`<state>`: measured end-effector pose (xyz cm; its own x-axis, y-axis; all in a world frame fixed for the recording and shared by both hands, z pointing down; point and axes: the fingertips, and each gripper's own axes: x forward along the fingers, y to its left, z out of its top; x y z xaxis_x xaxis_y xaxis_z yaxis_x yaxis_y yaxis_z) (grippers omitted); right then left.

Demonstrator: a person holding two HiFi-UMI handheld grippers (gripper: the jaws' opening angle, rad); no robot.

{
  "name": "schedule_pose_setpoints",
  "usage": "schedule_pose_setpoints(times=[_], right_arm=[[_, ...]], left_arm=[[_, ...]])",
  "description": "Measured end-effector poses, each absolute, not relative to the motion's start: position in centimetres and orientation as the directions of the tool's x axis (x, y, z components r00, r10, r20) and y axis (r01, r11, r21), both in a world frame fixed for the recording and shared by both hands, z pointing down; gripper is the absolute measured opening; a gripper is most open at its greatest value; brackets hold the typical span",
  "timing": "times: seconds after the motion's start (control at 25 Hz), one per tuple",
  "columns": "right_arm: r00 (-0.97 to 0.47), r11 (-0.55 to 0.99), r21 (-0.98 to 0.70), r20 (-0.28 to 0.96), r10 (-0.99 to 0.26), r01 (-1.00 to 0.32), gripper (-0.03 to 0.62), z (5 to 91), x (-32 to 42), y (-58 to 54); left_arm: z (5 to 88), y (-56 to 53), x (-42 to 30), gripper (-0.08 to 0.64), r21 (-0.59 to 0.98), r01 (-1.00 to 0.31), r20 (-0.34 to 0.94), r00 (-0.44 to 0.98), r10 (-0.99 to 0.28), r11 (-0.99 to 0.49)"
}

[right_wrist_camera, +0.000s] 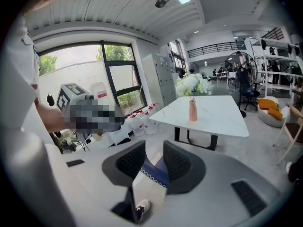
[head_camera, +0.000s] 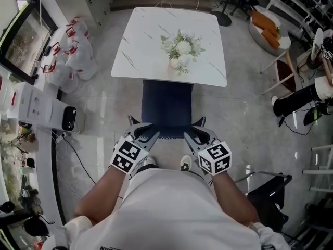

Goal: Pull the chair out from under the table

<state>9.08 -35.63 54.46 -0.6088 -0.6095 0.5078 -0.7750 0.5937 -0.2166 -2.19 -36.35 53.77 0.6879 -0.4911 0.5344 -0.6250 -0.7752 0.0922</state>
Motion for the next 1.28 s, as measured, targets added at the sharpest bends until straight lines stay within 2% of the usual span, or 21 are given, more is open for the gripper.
schedule_pose_setpoints(times=[0.32,0.48,0.84,1.04,1.28], right_arm=[[-0.527,0.692,-0.049,0.688,-0.5,-0.721,0.14,61.2,9.5,-33.8],[-0.473,0.784,0.081,0.758,-0.45,-0.616,0.153,62.4,8.8,-33.3],[-0.337,0.894,0.248,0.862,-0.379,-0.373,0.186,68.0,8.1,-33.1],[-0.274,0.926,0.264,0.901,-0.336,-0.268,0.219,70.4,7.7,-33.7],[-0.241,0.947,0.204,0.934,-0.265,-0.25,0.249,73.3,7.9,-34.6]], left_arm=[[60.7,-34.7,-3.5,0.132,0.086,-0.57,0.668,0.642,-0.377,-0.817],[63.9,-33.3,-4.0,0.157,0.009,-0.461,0.766,0.573,-0.29,-0.887],[70.0,-33.2,-4.3,0.175,-0.123,-0.281,0.882,0.408,-0.235,-0.952],[72.6,-33.8,-4.1,0.175,-0.119,-0.231,0.91,0.364,-0.199,-0.966],[76.0,-34.5,-4.1,0.173,-0.081,-0.208,0.941,0.307,-0.143,-0.975]])
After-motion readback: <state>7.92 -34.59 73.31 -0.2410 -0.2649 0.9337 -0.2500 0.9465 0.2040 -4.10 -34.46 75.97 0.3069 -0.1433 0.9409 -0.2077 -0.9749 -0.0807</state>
